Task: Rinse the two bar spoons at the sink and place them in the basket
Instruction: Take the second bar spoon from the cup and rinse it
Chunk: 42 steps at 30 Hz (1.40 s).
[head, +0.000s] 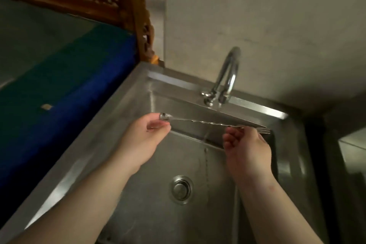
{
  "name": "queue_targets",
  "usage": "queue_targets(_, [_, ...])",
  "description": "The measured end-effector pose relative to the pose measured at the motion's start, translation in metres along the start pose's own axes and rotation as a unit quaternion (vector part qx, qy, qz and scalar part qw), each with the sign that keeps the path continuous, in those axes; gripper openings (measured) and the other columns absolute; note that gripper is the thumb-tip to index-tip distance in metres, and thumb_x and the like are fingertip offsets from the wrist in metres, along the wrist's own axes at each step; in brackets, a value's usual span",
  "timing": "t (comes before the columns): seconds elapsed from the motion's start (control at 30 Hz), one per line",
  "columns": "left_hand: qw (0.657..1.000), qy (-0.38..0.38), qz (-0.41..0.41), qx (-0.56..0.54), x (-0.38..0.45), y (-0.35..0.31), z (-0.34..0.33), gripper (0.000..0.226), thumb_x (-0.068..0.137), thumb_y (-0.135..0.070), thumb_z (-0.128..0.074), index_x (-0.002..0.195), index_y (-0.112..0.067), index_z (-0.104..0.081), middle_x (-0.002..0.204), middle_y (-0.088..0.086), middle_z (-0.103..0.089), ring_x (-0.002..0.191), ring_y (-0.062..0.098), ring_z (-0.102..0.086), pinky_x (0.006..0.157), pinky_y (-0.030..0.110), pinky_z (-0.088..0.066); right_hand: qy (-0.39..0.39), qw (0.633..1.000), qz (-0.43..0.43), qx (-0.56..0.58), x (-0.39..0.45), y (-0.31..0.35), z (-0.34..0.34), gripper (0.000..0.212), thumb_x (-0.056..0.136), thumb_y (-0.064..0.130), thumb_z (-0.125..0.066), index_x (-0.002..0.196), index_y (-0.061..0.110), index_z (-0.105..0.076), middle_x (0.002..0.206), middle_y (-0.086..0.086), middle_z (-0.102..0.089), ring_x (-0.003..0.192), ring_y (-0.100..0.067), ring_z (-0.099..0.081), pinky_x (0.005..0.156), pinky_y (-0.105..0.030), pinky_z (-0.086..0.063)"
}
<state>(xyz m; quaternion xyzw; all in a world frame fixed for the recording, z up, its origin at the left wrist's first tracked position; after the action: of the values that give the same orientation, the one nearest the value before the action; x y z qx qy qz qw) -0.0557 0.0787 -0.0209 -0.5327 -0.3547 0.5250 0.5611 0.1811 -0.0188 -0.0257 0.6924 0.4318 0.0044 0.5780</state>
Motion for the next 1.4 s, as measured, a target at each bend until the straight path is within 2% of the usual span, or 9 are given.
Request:
queue_targets(0.33, [0.994,-0.016,0.048,-0.097,0.052,0.019,-0.115,0.013,0.097,-0.019,-0.052,0.092,-0.022,-0.063,0.086,0.001,-0.076,0.080,0.012,-0.074,0.073,0.030,-0.054,-0.122,0.962,-0.202,0.139,0.053,-0.078,0.076,0.031,0.097,0.003,-0.034,0.076,0.005,-0.056,0.049,-0.008,-0.063,0.056,-0.019,-0.055,0.053,-0.026,-0.041])
queue_targets(0.47, [0.999,0.024,-0.032,0.007,0.059,0.006,-0.137,0.023,0.093,-0.021,-0.055,0.080,-0.036,-0.066,0.082,-0.006,-0.076,0.073,0.008,-0.072,0.077,0.036,-0.059,-0.087,0.958,-0.274,0.020,0.053,-0.113,0.078,0.024,0.095,0.009,-0.037,0.076,0.008,-0.052,0.051,-0.008,-0.060,0.047,-0.018,-0.049,0.044,-0.022,-0.035])
queue_targets(0.6, [0.990,0.039,-0.083,0.103,0.061,0.000,-0.143,0.017,0.091,-0.023,-0.058,0.082,-0.035,-0.065,0.081,-0.006,-0.074,0.073,0.010,-0.072,0.079,0.041,-0.059,-0.015,0.958,0.002,-0.286,0.064,-0.069,0.055,0.012,0.094,0.019,-0.051,0.094,0.017,-0.063,0.083,-0.004,-0.066,0.064,-0.013,-0.060,0.060,-0.031,-0.050])
queue_targets(0.7, [0.979,0.034,-0.125,0.158,0.058,-0.008,-0.145,0.013,0.087,-0.025,-0.061,0.088,-0.032,-0.072,0.085,-0.015,-0.074,0.079,-0.001,-0.068,0.077,0.016,-0.052,0.137,0.928,0.144,-0.315,0.058,-0.042,0.005,0.028,0.098,0.029,-0.052,0.125,0.028,-0.061,0.118,0.007,-0.063,0.107,-0.001,-0.060,0.095,-0.024,-0.048])
queue_targets(0.8, [0.985,0.019,-0.112,0.129,0.059,-0.011,-0.141,0.017,0.089,-0.019,-0.062,0.092,-0.028,-0.075,0.090,-0.018,-0.071,0.085,-0.009,-0.064,0.068,0.000,-0.043,0.202,0.939,0.127,-0.248,0.058,-0.037,-0.022,0.026,0.102,0.026,-0.048,0.120,0.021,-0.064,0.109,0.003,-0.072,0.102,-0.006,-0.067,0.093,-0.029,-0.052])
queue_targets(0.87, [0.997,0.043,-0.052,0.027,0.062,-0.005,-0.141,0.020,0.092,-0.015,-0.059,0.089,-0.028,-0.073,0.089,-0.013,-0.073,0.081,-0.004,-0.068,0.067,0.008,-0.048,0.188,0.949,0.133,-0.216,0.060,-0.034,-0.028,0.023,0.103,0.026,-0.048,0.109,0.015,-0.067,0.086,-0.004,-0.071,0.080,-0.017,-0.067,0.081,-0.035,-0.055])
queue_targets(0.97, [0.993,0.110,-0.019,-0.021,0.061,-0.002,-0.148,0.023,0.096,-0.016,-0.053,0.092,-0.028,-0.073,0.095,-0.010,-0.074,0.088,0.001,-0.065,0.077,0.021,-0.046,0.150,0.957,0.149,-0.196,0.066,-0.035,-0.027,0.027,0.103,0.029,-0.048,0.096,0.013,-0.067,0.066,0.011,-0.059,0.064,-0.005,-0.052,0.066,-0.030,-0.046])
queue_targets(1.2, [0.986,0.097,0.041,-0.132,0.055,0.014,-0.153,0.019,0.096,-0.018,-0.055,0.093,-0.024,-0.073,0.088,-0.005,-0.076,0.085,0.010,-0.069,0.066,0.019,-0.053,0.156,0.971,0.101,-0.149,0.065,-0.049,-0.032,0.024,0.098,0.019,-0.048,0.086,0.013,-0.068,0.061,0.011,-0.064,0.057,0.000,-0.057,0.058,-0.025,-0.044])
queue_targets(1.4, [0.992,0.074,0.008,-0.103,0.055,0.010,-0.145,0.023,0.095,-0.021,-0.055,0.085,-0.028,-0.074,0.084,-0.009,-0.076,0.082,0.006,-0.070,0.067,0.018,-0.055,0.190,0.961,0.131,-0.152,0.060,-0.049,-0.038,0.026,0.099,0.024,-0.048,0.085,0.020,-0.070,0.066,0.013,-0.066,0.064,0.001,-0.058,0.061,-0.019,-0.046])
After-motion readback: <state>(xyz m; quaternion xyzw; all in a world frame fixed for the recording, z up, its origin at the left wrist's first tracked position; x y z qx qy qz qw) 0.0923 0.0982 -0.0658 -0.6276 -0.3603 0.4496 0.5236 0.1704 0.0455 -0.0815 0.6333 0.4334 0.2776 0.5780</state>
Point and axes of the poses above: each hand's wrist, its own x-axis towards the middle knuckle, its own z-axis out of the back of the hand, y = z × x, the point moved 8 cm from there along x, towards the middle knuckle
